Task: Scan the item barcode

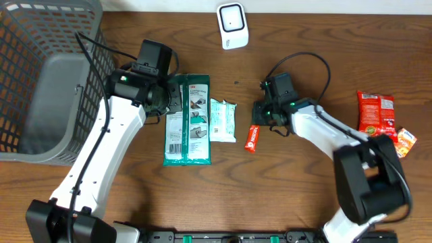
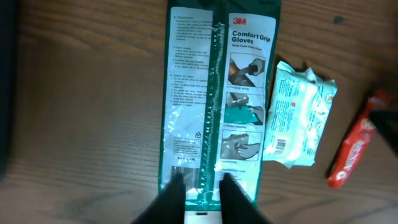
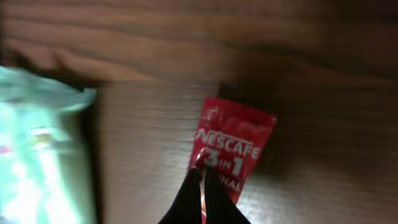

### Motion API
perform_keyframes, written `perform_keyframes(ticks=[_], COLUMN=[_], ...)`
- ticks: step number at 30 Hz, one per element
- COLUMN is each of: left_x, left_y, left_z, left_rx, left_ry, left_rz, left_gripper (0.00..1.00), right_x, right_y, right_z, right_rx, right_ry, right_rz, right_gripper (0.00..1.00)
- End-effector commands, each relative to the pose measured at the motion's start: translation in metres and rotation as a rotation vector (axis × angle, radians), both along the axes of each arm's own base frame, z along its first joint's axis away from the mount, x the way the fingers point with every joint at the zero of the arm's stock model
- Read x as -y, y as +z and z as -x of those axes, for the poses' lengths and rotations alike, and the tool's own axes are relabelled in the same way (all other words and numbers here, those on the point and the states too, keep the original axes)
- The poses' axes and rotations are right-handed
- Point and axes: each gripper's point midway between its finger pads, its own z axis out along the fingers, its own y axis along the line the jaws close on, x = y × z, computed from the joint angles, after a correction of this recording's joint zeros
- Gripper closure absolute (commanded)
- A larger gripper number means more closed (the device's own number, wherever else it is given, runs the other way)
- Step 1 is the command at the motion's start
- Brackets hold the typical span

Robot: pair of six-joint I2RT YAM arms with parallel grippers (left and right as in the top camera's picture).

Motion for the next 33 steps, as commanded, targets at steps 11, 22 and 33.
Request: perform_keyframes(ticks=[11,22,33], left_x=[-0.004,-0.008,-0.07], left_y=[-0.006,-0.008,-0.008], left_z=[-0.002,0.001,-0.008], left_rx=[-0.007,-0.018,-0.027], left_ry=[0.006,0.011,0.223], left_rz=[-0.025,-0.045,-0.044], left_gripper=[0.32,0.16,0.16], right_x=[-0.032,-0.029,-0.046], right_y=[0.085,0.086,0.081], right_z=[-0.025,0.041,0.053], right_rx=[0.205,0.042,0.007], right_ry=[0.087,0.138,0.095], right_rz=[-0.143,-0.019,-0.03], right_gripper=[0.89,0.43,0.17])
